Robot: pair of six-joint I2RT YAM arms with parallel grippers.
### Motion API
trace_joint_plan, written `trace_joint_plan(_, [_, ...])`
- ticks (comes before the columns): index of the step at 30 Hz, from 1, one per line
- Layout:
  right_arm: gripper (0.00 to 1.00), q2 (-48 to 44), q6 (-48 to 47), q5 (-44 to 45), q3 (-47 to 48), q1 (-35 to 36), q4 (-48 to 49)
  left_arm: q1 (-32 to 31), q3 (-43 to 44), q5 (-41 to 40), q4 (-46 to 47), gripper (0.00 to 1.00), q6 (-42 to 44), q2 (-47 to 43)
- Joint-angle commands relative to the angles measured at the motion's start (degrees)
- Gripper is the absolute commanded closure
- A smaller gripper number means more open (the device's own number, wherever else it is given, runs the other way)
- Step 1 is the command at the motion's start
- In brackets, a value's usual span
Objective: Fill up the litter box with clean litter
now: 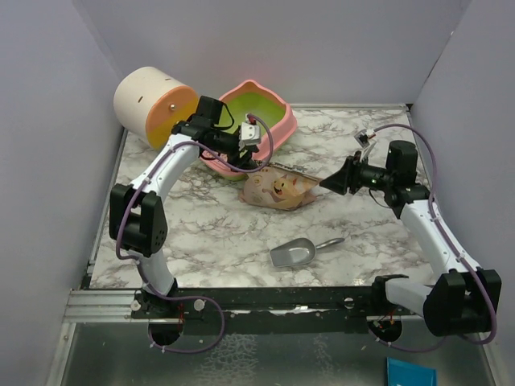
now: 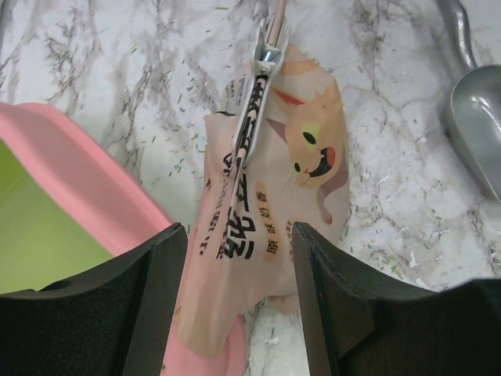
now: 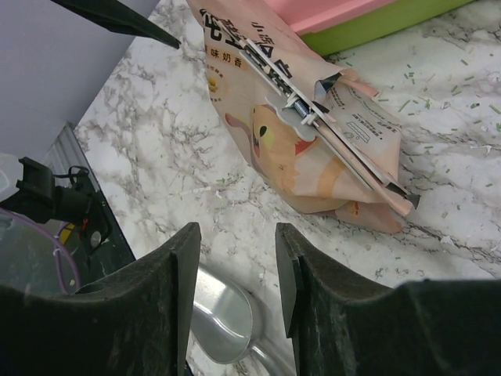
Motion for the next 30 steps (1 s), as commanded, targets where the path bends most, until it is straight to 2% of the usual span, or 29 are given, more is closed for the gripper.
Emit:
trace_joint_plan(1, [0.56, 1.4, -1.1, -0.4, 2.1, 0.7, -0.2, -0.2, 1.9, 7.9, -4.7, 0.41, 3.3, 2.2])
trace_joint_plan(3, [0.55, 2.0, -1.4, -0.5, 2.5, 0.8, 0.0, -0.4, 2.0, 4.8, -4.7, 0.43, 2.7, 4.0])
trace_joint_plan(5, [0.50, 2.5, -2.0, 0.6, 3.3, 1.4, 0.1, -1.4, 1.9, 0.3, -4.1, 0.49, 1.3, 5.8])
trace_joint_plan(10, [0.48, 4.2, -7.1, 11.9, 8.3, 7.3, -3.7, -7.2, 0.0, -17.6, 1.1, 0.79, -3.6, 6.7])
trace_joint_plan(13, [0.42, 4.3, -10.1, 15.3, 9.4, 8.9, -2.3, -9.1, -2.1, -21.5, 4.4, 0.98, -5.4, 4.7])
trace_joint_plan(14, [0.41, 3.7, -11.4, 16.1, 8.9, 9.2, -0.7, -9.2, -3.0, -22.0, 5.9, 1.00, -6.2, 3.6])
trace_joint_plan(17, [0.45, 1.5, -16.6, 16.1, 5.9, 9.6, 6.2, -9.7, -7.8, -24.0, 10.6, 1.00, -7.3, -0.5])
trace_joint_plan(19, [0.49, 2.1, -20.9, 14.7, 6.4, 9.8, 7.4, -10.4, -10.8, -25.9, 13.7, 1.00, -7.2, -3.3])
trace_joint_plan(24, [0.44, 11.2, -30.4, 11.5, 16.1, 11.7, -1.3, -11.8, -14.6, -26.9, 17.4, 1.00, -7.3, -9.3])
trace_joint_plan(26, [0.43, 14.2, -34.1, 14.6, 18.7, 14.7, -4.1, -11.9, -14.8, -27.1, 18.1, 1.00, -8.2, -10.1])
trace_joint_plan(30, [0.43, 16.4, -36.8, 21.9, 20.0, 21.1, -6.5, -11.9, -16.7, -27.9, 21.5, 0.88, -11.8, -11.6])
